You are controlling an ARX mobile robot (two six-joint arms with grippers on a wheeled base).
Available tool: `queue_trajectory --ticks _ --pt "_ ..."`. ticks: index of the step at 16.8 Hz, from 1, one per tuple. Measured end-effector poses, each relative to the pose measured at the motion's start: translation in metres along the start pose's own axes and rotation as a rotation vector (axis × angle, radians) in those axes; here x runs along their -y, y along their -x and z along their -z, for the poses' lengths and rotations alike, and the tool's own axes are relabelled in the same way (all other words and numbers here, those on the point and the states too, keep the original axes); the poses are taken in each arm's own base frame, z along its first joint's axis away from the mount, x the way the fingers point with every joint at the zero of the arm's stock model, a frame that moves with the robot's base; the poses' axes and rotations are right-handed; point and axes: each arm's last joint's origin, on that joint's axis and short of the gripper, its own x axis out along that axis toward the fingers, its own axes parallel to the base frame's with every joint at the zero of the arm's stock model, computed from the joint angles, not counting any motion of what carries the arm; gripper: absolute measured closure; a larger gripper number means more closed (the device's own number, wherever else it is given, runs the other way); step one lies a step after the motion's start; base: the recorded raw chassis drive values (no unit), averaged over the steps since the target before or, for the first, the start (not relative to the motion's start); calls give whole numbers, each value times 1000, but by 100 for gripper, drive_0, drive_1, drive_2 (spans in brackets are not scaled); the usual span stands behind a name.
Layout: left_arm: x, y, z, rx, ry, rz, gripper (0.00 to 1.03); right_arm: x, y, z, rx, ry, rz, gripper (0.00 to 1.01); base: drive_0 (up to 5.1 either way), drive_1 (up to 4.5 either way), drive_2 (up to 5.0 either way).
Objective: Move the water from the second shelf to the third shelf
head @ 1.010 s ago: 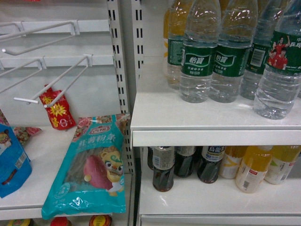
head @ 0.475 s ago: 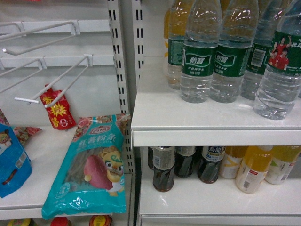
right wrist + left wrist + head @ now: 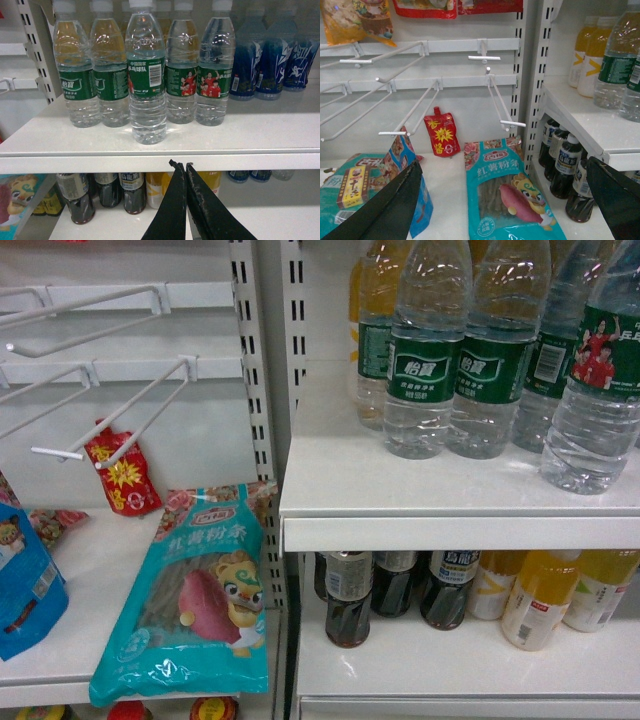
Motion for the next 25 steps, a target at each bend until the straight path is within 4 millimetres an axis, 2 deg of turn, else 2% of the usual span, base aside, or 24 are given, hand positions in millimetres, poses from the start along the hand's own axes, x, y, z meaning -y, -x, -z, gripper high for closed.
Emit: queue_trajectory --ticks 2,8,12,23,24,25 --pt "0 0 0 0 0 1 5 0 0 0 0 1 0 99 0 0 0" --pt "0 0 0 0 0 1 5 0 0 0 0 0 -1 78 0 0 0" --pt "0 0 0 0 0 1 5 0 0 0 0 0 0 57 0 0 0" --pt "0 0 0 0 0 1 5 0 0 0 0 0 0 20 0 0 0" --pt "0 0 0 0 0 1 5 0 0 0 0 0 0 8 0 0 0" --pt "0 0 0 0 0 1 5 0 0 0 0 0 0 4 0 0 0"
